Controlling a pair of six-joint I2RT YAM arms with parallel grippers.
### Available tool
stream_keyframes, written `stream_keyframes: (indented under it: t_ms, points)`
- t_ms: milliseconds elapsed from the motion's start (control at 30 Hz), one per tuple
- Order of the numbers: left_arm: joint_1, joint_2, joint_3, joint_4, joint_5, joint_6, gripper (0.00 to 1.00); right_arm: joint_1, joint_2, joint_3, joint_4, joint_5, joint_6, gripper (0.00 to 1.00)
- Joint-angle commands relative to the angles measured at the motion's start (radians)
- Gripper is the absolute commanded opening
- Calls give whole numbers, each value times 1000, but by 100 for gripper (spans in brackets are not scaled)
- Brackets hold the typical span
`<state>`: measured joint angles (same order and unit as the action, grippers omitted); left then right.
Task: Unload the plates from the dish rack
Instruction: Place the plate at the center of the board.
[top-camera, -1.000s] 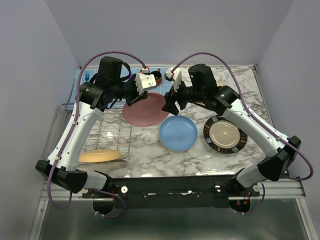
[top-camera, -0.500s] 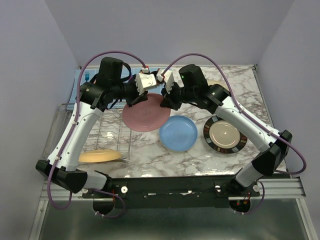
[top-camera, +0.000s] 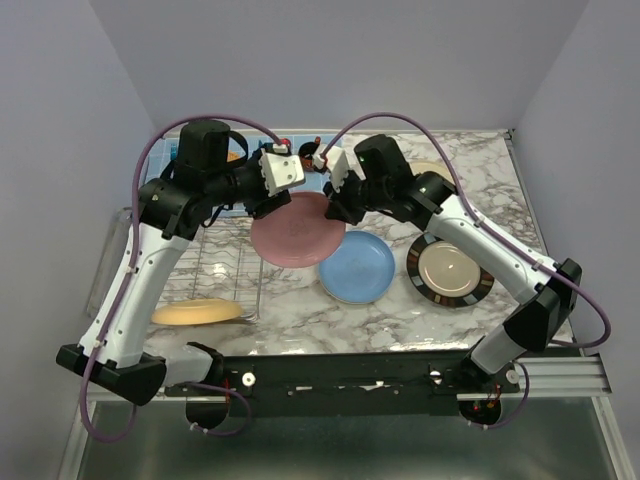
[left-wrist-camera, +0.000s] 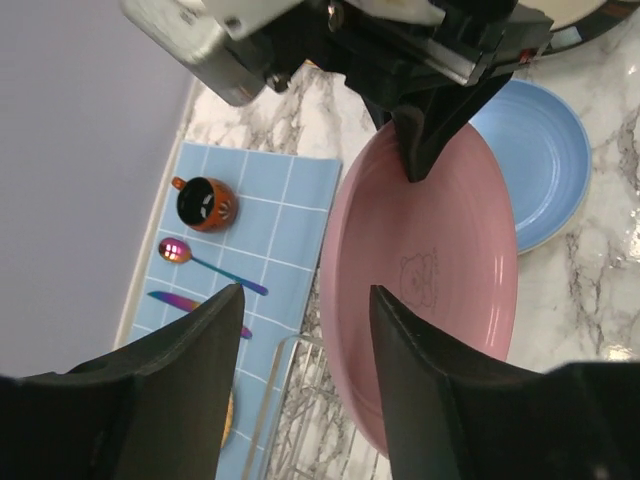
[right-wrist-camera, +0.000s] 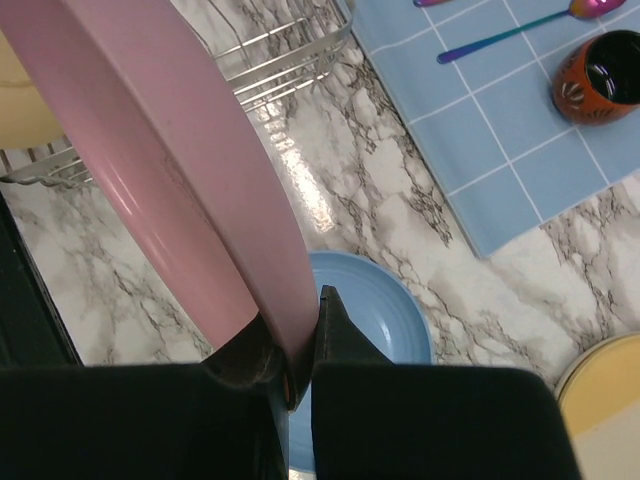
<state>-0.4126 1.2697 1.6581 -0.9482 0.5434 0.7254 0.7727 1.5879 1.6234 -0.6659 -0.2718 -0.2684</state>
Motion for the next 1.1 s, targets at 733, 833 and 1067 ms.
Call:
stream_keyframes:
  t_ms: [733,833,1067]
  points:
    - [5,-145,-218,106,-206,172,74,-432,299,66,-420,-395,-163,0]
    - [5,-147,-238,103,-209,178,74,-454,339,66,-471,-425,-204,1]
    - [5,-158,-259,86,-211,187,74,-461,349,-8,-443,-354,-247,1]
